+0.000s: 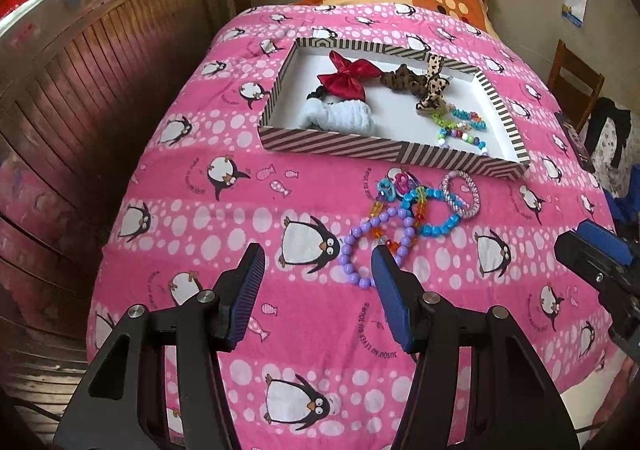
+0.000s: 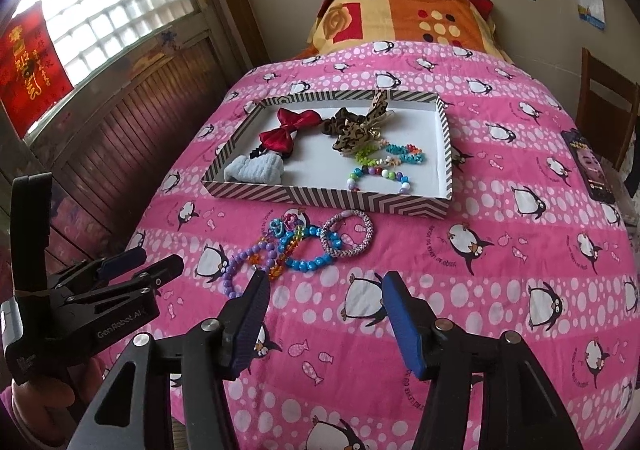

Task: Organize jewelry
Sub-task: 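Withdraw both tools from the box to the bracelet pile, then grasp the purple bead bracelet with the left tool while the right grasps the silver bangle, then carry the purple bracelet and silver bangle over the box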

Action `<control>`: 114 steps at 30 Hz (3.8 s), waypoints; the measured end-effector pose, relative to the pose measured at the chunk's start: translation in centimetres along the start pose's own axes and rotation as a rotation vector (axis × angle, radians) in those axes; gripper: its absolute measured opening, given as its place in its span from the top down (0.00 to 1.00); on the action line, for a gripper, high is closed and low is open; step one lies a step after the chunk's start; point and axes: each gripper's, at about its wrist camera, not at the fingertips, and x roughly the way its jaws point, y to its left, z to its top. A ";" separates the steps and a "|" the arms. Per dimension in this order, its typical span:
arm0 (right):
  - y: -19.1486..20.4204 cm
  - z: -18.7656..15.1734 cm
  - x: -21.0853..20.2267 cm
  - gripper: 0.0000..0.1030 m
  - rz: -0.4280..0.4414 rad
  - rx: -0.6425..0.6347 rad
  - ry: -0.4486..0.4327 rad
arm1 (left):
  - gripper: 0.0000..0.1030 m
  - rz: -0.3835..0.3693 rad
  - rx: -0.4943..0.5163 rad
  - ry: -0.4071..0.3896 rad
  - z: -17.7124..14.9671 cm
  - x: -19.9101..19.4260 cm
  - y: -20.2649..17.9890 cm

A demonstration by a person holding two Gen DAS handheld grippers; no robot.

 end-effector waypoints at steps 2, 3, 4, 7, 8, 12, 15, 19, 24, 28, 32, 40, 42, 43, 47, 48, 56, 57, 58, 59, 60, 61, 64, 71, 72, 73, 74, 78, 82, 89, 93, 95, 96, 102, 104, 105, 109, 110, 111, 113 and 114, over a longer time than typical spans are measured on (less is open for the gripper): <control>-0.3 -0.1 0.2 0.46 -0.005 0.006 0.006 | 0.46 -0.013 -0.003 0.017 -0.3 0.4 0.2; -0.4 -0.1 0.2 0.46 -0.007 0.007 0.009 | 0.46 -0.030 -0.008 0.027 -0.4 0.7 0.3; -0.6 -0.2 0.4 0.46 -0.007 0.009 0.015 | 0.46 -0.051 -0.012 0.038 -0.6 1.0 0.5; -1.0 -0.4 0.9 0.46 -0.009 0.014 0.031 | 0.46 -0.073 -0.015 0.073 -0.9 1.9 0.5; -1.1 -0.4 1.1 0.46 -0.009 0.014 0.038 | 0.46 -0.074 -0.014 0.077 -1.0 2.0 0.5; -1.3 -0.5 1.7 0.46 -0.006 0.017 0.059 | 0.46 -0.071 -0.012 0.093 -1.1 2.8 0.3; -1.4 -0.5 1.9 0.46 -0.004 0.011 0.067 | 0.46 -0.083 -0.017 0.094 -1.0 2.8 0.3; -1.5 -0.3 2.0 0.46 -0.006 0.010 0.070 | 0.46 -0.106 -0.014 0.092 -0.8 3.0 0.3; -1.7 -0.1 2.3 0.46 -0.004 0.012 0.078 | 0.46 -0.132 -0.005 0.112 -0.7 3.8 0.2; -1.6 0.0 2.9 0.46 -0.001 0.003 0.090 | 0.46 -0.189 0.032 0.138 -0.5 4.9 0.3; -1.6 0.4 4.1 0.46 0.001 -0.022 0.095 | 0.46 -0.214 0.043 0.151 -0.2 5.9 0.9; -3.1 2.0 7.1 0.46 -0.007 -0.036 0.094 | 0.46 -0.230 0.080 0.161 0.8 7.6 0.9; -3.4 2.5 7.9 0.47 -0.010 -0.035 0.090 | 0.46 -0.225 0.112 0.164 1.0 8.0 0.4; -3.6 2.8 8.5 0.52 -0.009 -0.037 0.093 | 0.46 -0.221 0.125 0.168 1.1 8.4 0.1; -4.0 3.6 10.9 0.59 -0.028 -0.053 0.127 | 0.47 -0.218 0.142 0.195 1.3 9.5 -0.3; -4.1 3.7 11.4 0.61 -0.032 -0.055 0.136 | 0.47 -0.215 0.149 0.195 1.4 9.7 -0.4; -4.3 3.9 14.7 0.88 -0.056 -0.087 0.153 | 0.86 -0.185 0.187 0.179 1.6 10.3 -1.0; -4.5 4.0 14.7 0.93 -0.057 -0.087 0.156 | 0.91 -0.195 0.185 0.183 1.7 10.3 -0.9; -4.7 4.1 14.5 0.93 -0.047 -0.078 0.159 | 0.92 -0.204 0.180 0.184 1.7 10.3 -0.8; -5.0 4.2 14.2 0.93 -0.035 -0.063 0.159 | 0.92 -0.211 0.174 0.184 1.8 10.3 -0.8; -5.2 4.3 13.8 0.93 -0.023 -0.050 0.158 | 0.92 -0.226 0.164 0.185 1.9 10.1 -0.6; -5.4 4.3 13.3 0.94 -0.011 -0.038 0.153 | 0.92 -0.238 0.156 0.186 1.8 9.8 -0.4; -5.7 4.3 11.2 0.94 0.009 -0.019 0.125 | 0.92 -0.273 0.124 0.171 2.0 8.5 0.2; -5.1 4.6 6.3 0.94 0.039 -0.010 0.049 | 0.92 -0.279 0.154 0.087 3.6 4.0 0.3; -4.9 4.6 5.9 0.94 0.037 -0.012 0.043 | 0.92 -0.285 0.158 0.073 3.9 3.2 0.3; -4.7 4.7 5.6 0.94 0.035 -0.015 0.035 | 0.92 -0.287 0.160 0.067 4.1 2.9 0.4; -4.6 4.9 5.3 0.94 0.035 -0.015 0.028 | 0.92 -0.287 0.162 0.060 4.4 2.5 0.4; -4.1 5.7 4.4 0.94 0.035 -0.019 0.005 | 0.92 -0.288 0.167 0.031 5.7 1.1 0.8; -3.7 6.1 3.7 0.94 0.030 -0.035 -0.011 | 0.92 -0.267 0.175 -0.001 7.1 0.0 0.7; -3.9 7.1 3.6 0.94 0.021 -0.042 -0.017 | 0.92 -0.241 0.211 -0.043 9.1 -0.6 -1.0; -4.3 8.1 3.8 0.94 0.014 -0.044 -0.018 | 0.92 -0.235 0.225 -0.053 10.5 -0.1 -2.2; -4.5 8.6 4.0 0.94 0.005 -0.051 -0.015 | 0.92 -0.233 0.228 -0.052 11.1 0.3 -2.8; -4.6 8.8 4.2 0.94 0.004 -0.054 -0.013 | 0.92 -0.232 0.229 -0.051 11.4 0.6 -3.0; -5.4 10.3 5.5 0.94 -0.007 -0.060 0.009 | 0.92 -0.223 0.237 -0.043 13.3 2.3 -4.6; -5.8 11.0 6.2 0.94 -0.014 -0.064 0.016 | 0.92 -0.228 0.233 -0.034 14.1 3.2 -5.1; -6.0 11.3 6.4 0.94 -0.017 -0.065 0.019 | 0.92 -0.231 0.229 -0.028 14.5 3.6 -5.4; -6.9 13.0 8.2 0.94 -0.029 -0.066 0.037 | 0.92 -0.254 0.201 0.001 15.9 5.6 -6.3; -7.1 13.4 8.6 0.94 -0.032 -0.069 0.043 | 0.92 -0.257 0.196 0.007 16.2 6.1 -6.6; -7.3 13.8 9.2 0.94 -0.034 -0.070 0.051 | 0.92 -0.259 0.192 0.013 16.5 6.6 -6.9; -7.8 14.7 10.6 0.94 -0.039 -0.073 0.069 | 0.92 -0.262 0.181 0.028 17.0 7.8 -7.4; -8.0 14.9 11.2 0.94 -0.043 -0.073 0.075 | 0.92 -0.266 0.171 0.040 17.2 8.4 -7.6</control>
